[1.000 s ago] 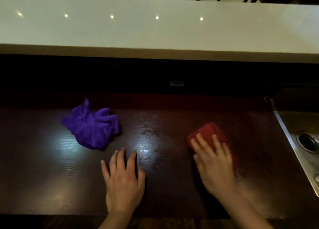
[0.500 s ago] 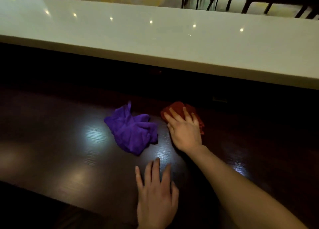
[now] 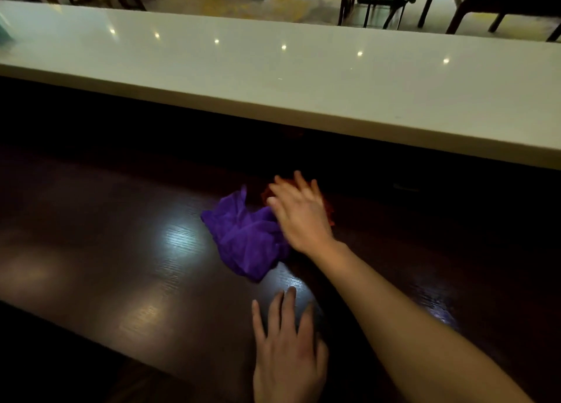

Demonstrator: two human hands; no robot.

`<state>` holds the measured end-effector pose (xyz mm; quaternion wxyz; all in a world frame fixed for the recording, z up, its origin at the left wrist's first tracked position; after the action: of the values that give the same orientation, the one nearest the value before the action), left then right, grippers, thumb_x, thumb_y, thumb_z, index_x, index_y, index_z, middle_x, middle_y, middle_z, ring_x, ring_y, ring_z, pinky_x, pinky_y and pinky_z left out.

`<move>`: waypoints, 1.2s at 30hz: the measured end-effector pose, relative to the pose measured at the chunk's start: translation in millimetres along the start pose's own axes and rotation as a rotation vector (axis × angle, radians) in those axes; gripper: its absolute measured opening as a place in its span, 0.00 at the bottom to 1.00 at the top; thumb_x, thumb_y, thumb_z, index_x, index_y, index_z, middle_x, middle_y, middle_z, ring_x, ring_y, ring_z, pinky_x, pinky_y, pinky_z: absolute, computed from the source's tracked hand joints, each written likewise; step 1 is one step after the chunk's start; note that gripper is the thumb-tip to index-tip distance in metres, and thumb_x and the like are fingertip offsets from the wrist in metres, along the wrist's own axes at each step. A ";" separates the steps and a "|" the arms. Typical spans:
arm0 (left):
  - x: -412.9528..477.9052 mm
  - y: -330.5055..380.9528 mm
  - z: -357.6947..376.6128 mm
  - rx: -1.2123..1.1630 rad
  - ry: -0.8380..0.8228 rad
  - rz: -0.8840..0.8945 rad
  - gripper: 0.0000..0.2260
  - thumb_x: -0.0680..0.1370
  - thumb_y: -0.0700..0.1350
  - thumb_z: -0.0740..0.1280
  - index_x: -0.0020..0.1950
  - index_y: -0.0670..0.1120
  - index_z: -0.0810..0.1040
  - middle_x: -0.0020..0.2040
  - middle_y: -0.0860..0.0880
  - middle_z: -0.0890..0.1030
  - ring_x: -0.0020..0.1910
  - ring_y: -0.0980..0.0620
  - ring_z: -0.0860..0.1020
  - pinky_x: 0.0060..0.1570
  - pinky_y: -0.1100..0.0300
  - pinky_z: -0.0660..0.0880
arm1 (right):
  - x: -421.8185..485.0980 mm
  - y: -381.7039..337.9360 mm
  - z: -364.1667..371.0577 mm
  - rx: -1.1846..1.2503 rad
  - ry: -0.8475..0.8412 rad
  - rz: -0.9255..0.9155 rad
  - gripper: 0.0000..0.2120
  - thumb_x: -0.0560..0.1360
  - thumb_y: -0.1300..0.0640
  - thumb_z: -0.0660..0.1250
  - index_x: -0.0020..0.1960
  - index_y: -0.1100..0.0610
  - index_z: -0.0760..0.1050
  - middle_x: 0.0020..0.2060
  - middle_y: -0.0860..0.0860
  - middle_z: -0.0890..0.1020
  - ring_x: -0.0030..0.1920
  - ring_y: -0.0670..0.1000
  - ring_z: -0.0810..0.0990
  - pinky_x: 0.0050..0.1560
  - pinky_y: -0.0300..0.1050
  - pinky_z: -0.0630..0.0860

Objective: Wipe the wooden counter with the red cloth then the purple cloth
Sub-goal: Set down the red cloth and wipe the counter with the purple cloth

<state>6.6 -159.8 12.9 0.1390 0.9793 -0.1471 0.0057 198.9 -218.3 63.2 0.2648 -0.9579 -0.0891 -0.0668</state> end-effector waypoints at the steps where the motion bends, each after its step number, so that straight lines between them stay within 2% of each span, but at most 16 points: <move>1: 0.1 -0.3 0.2 -0.004 -0.004 -0.002 0.25 0.67 0.55 0.63 0.62 0.50 0.81 0.66 0.41 0.78 0.67 0.42 0.74 0.65 0.35 0.61 | -3.9 -23.5 1.8 0.010 -0.019 -0.099 0.23 0.81 0.42 0.55 0.74 0.48 0.65 0.76 0.48 0.64 0.77 0.55 0.54 0.76 0.58 0.49; 3: -0.6 -0.6 -0.4 -0.012 -0.005 0.001 0.25 0.68 0.56 0.63 0.62 0.50 0.80 0.65 0.41 0.78 0.67 0.42 0.74 0.65 0.37 0.60 | -17.4 -66.7 33.5 -0.004 -0.231 -0.270 0.29 0.78 0.37 0.57 0.76 0.45 0.59 0.78 0.49 0.59 0.77 0.57 0.54 0.75 0.57 0.52; 5: -2.2 0.0 -4.6 -0.034 0.017 0.033 0.24 0.70 0.57 0.62 0.63 0.49 0.79 0.63 0.43 0.79 0.67 0.42 0.73 0.65 0.38 0.59 | -32.4 -78.3 67.7 -0.159 -0.425 -0.293 0.34 0.75 0.36 0.61 0.77 0.43 0.55 0.78 0.47 0.57 0.77 0.59 0.54 0.74 0.57 0.55; 6: -3.6 0.7 -7.9 -0.053 0.045 0.057 0.24 0.70 0.57 0.63 0.63 0.50 0.79 0.62 0.44 0.80 0.66 0.43 0.73 0.66 0.37 0.59 | -35.4 -74.7 74.6 -0.235 -0.449 -0.276 0.33 0.76 0.38 0.62 0.77 0.43 0.55 0.78 0.45 0.57 0.76 0.58 0.55 0.73 0.56 0.56; 10: -13.5 -5.5 -24.6 -0.236 0.199 0.072 0.13 0.71 0.51 0.63 0.51 0.49 0.82 0.53 0.47 0.81 0.59 0.45 0.78 0.71 0.36 0.58 | -51.9 -56.3 59.7 -0.309 -0.359 -0.275 0.24 0.78 0.48 0.63 0.73 0.43 0.65 0.75 0.42 0.64 0.73 0.55 0.62 0.66 0.52 0.63; 14: -23.1 -19.2 -39.8 -0.362 0.275 0.014 0.09 0.70 0.47 0.63 0.44 0.48 0.81 0.45 0.48 0.79 0.47 0.46 0.79 0.62 0.38 0.71 | -100.0 -25.3 28.5 -0.238 -0.375 -0.202 0.21 0.77 0.55 0.63 0.69 0.44 0.70 0.74 0.42 0.67 0.73 0.53 0.63 0.65 0.51 0.63; 17: -31.5 -42.5 -43.3 -0.335 0.277 0.000 0.05 0.70 0.45 0.65 0.43 0.47 0.78 0.44 0.47 0.77 0.45 0.45 0.76 0.54 0.44 0.75 | -153.0 -15.5 9.9 -0.280 -0.382 -0.193 0.22 0.74 0.56 0.61 0.67 0.41 0.72 0.72 0.40 0.69 0.70 0.53 0.67 0.59 0.51 0.66; 20: -32.7 -64.5 -45.2 -0.258 0.221 0.064 0.08 0.71 0.46 0.65 0.48 0.48 0.77 0.49 0.48 0.75 0.48 0.46 0.75 0.52 0.51 0.74 | -208.5 -12.8 1.4 -0.309 -0.325 -0.194 0.24 0.71 0.49 0.61 0.67 0.38 0.68 0.69 0.37 0.71 0.63 0.52 0.72 0.55 0.49 0.70; 22: -21.1 -68.4 -41.8 -0.163 0.169 0.097 0.13 0.72 0.47 0.64 0.54 0.46 0.78 0.54 0.45 0.77 0.54 0.43 0.77 0.58 0.46 0.73 | -223.1 -9.2 2.1 -0.321 -0.300 -0.170 0.31 0.70 0.44 0.64 0.72 0.34 0.61 0.71 0.38 0.68 0.61 0.51 0.72 0.54 0.48 0.70; 24: -8.9 -65.6 -34.4 -0.062 0.114 0.111 0.18 0.73 0.49 0.62 0.61 0.45 0.77 0.61 0.42 0.77 0.63 0.41 0.75 0.66 0.40 0.68 | -212.9 -9.9 2.9 -0.354 -0.253 -0.136 0.35 0.70 0.40 0.64 0.74 0.32 0.55 0.74 0.41 0.65 0.58 0.52 0.71 0.53 0.50 0.71; 26: -2.6 -64.8 -27.6 0.011 0.060 0.086 0.22 0.74 0.51 0.60 0.66 0.45 0.75 0.67 0.42 0.75 0.69 0.42 0.71 0.70 0.37 0.63 | -192.7 -15.6 10.2 -0.382 -0.246 -0.107 0.31 0.71 0.39 0.60 0.73 0.33 0.57 0.75 0.43 0.64 0.62 0.56 0.70 0.58 0.55 0.69; 28: -1.8 -68.7 -21.0 0.054 0.014 0.050 0.25 0.74 0.53 0.58 0.69 0.46 0.73 0.70 0.43 0.74 0.72 0.43 0.68 0.71 0.35 0.60 | -171.6 -17.7 20.0 -0.376 -0.265 -0.058 0.28 0.73 0.39 0.57 0.73 0.35 0.59 0.77 0.43 0.60 0.74 0.59 0.61 0.71 0.61 0.57; 30: -2.2 -71.7 -18.4 0.075 -0.018 0.031 0.26 0.74 0.54 0.57 0.71 0.47 0.72 0.72 0.43 0.72 0.74 0.42 0.65 0.71 0.34 0.59 | -159.3 -13.0 23.7 -0.336 -0.246 0.016 0.28 0.75 0.40 0.56 0.74 0.38 0.59 0.77 0.43 0.58 0.78 0.57 0.50 0.76 0.59 0.44; 31: -2.1 -72.9 -17.8 0.081 -0.028 0.027 0.26 0.75 0.54 0.57 0.71 0.47 0.71 0.73 0.43 0.71 0.75 0.42 0.64 0.71 0.34 0.58 | -158.2 -12.0 22.8 -0.318 -0.219 0.044 0.27 0.76 0.41 0.56 0.75 0.40 0.61 0.77 0.44 0.59 0.78 0.56 0.49 0.77 0.56 0.43; 33: -2.4 -73.4 -16.7 0.083 -0.036 0.028 0.26 0.75 0.54 0.57 0.71 0.47 0.72 0.74 0.42 0.70 0.75 0.41 0.64 0.71 0.34 0.58 | -173.7 -14.9 20.3 -0.280 -0.168 0.057 0.26 0.76 0.41 0.58 0.73 0.44 0.65 0.76 0.46 0.64 0.77 0.56 0.55 0.76 0.54 0.47; 36: -2.7 -73.0 -15.1 0.075 -0.038 0.044 0.25 0.74 0.54 0.58 0.70 0.47 0.73 0.73 0.42 0.71 0.74 0.41 0.65 0.70 0.33 0.61 | -222.5 -14.4 23.7 -0.271 -0.165 -0.022 0.25 0.75 0.38 0.59 0.71 0.43 0.67 0.74 0.46 0.67 0.75 0.55 0.62 0.76 0.52 0.53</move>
<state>25.7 -87.8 7.5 0.0995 0.9802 -0.1711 -0.0043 -19.2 -223.9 11.2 0.1243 -0.9860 -0.1113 -0.0024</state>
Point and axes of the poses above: each hand's wrist, its own x-axis towards the middle knuckle, its own z-axis out of the palm, y = z × x, the point moved 9 cm from there along x, towards the middle knuckle
